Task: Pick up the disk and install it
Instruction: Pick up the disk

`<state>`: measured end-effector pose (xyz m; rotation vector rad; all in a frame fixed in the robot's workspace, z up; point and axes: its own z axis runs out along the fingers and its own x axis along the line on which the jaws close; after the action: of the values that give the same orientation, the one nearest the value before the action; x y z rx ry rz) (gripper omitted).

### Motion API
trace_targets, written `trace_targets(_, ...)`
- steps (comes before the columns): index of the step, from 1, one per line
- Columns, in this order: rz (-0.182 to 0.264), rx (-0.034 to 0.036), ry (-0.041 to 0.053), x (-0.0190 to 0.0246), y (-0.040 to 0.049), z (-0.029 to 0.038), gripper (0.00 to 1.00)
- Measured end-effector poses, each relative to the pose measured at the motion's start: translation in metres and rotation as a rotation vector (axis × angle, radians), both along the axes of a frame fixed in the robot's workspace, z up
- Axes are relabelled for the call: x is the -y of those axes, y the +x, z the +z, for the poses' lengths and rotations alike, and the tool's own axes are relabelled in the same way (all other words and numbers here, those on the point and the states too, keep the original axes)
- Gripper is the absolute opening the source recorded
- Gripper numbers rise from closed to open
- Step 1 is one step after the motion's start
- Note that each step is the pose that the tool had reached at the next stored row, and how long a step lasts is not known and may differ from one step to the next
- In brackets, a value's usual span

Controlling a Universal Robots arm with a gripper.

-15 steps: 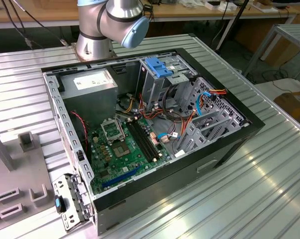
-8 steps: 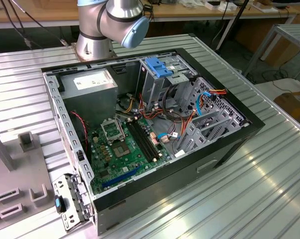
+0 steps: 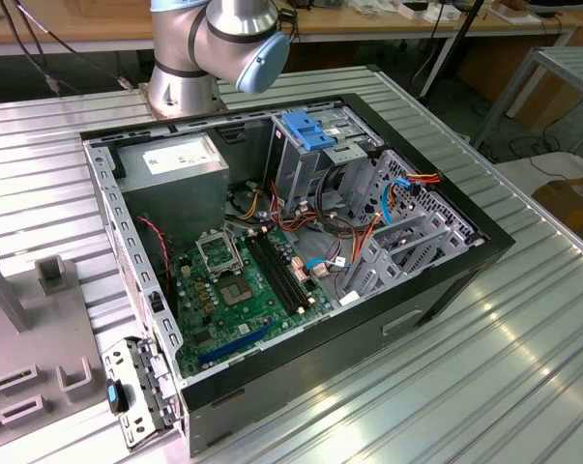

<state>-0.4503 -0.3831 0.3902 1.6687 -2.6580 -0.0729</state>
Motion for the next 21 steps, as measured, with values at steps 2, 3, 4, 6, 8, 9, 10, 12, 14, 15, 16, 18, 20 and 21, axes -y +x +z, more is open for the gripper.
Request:
trace_targets(2,0.061,-0.0001,-0.0005,0.0,0.0,-0.0017,0.36)
trace_targets(3,0.1,0.0,-0.002,0.0,0.0,-0.0029,0.36)
trace_targets(4,0.125,0.0001,-0.0035,0.0,0.0,-0.0036,0.37)
trace_targets(6,0.206,0.0026,-0.0064,0.0,0.0,-0.0064,0.44)
trace_targets(8,0.267,0.0067,-0.0097,0.0,0.0,-0.0083,0.44)
trace_targets(9,0.274,0.0073,-0.0113,0.0,-0.0001,-0.0086,0.45)
trace_targets(10,0.28,0.0084,-0.0128,0.0,0.0,-0.0089,0.5)
trace_targets(12,0.297,0.0149,-0.0167,0.0,-0.0001,-0.0098,0.5)
trace_targets(14,0.334,0.024,-0.0201,-0.0001,-0.0003,-0.0127,0.57)
trace_targets(15,0.334,0.0244,-0.0202,-0.0001,-0.0021,-0.017,0.57)
trace_targets(16,0.334,0.0244,-0.0203,-0.0004,-0.0034,-0.022,0.57)
trace_targets(18,0.334,0.0244,-0.0203,-0.0032,-0.0034,-0.0276,0.57)
trace_targets(20,0.334,0.0244,-0.0203,-0.0065,-0.0036,-0.0368,0.57)
trace_targets(21,0.334,0.0245,-0.0203,-0.007,-0.0036,-0.0408,0.57)
